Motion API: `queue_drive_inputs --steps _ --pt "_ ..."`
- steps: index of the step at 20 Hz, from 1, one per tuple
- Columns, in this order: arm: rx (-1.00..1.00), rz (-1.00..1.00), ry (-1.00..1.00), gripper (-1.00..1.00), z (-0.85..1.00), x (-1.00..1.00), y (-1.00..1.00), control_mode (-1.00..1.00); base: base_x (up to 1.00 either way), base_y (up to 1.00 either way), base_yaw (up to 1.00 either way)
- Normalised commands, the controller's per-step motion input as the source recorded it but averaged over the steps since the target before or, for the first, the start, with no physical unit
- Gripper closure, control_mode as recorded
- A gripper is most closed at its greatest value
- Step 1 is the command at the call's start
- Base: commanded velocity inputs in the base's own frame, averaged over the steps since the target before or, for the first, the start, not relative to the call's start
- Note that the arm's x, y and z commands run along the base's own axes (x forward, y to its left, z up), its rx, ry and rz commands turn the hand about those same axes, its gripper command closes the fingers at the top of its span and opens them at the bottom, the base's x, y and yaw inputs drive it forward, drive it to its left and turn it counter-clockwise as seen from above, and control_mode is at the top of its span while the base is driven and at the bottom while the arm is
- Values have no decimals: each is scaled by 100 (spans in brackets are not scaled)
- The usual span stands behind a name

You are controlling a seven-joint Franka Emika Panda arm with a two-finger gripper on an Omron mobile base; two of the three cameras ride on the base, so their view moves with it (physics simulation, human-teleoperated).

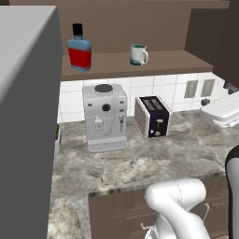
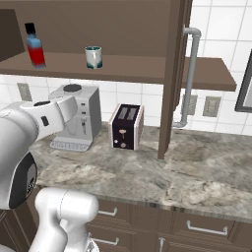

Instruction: Open the cabinet directly in front. Then move the liquor and the mug to the dining counter with the candle on it.

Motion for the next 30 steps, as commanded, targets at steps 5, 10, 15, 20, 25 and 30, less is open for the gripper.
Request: queue_drive_inputs --steps 5,10,15,20,25,30 --pt "0 0 0 -100 0 3 0 -100 0 0 0" --pt "1 0 0 -100 0 7 -1 -100 0 0 0" --pt "3 0 11 -100 11 54 -3 -100 0 0 0" --pt "0 0 23 -100 3 70 0 -100 0 0 0" --pt "3 -1 7 -100 11 60 -2 -100 0 0 0" --pt "13 -9 0 -100 8 32 -3 -100 0 0 0"
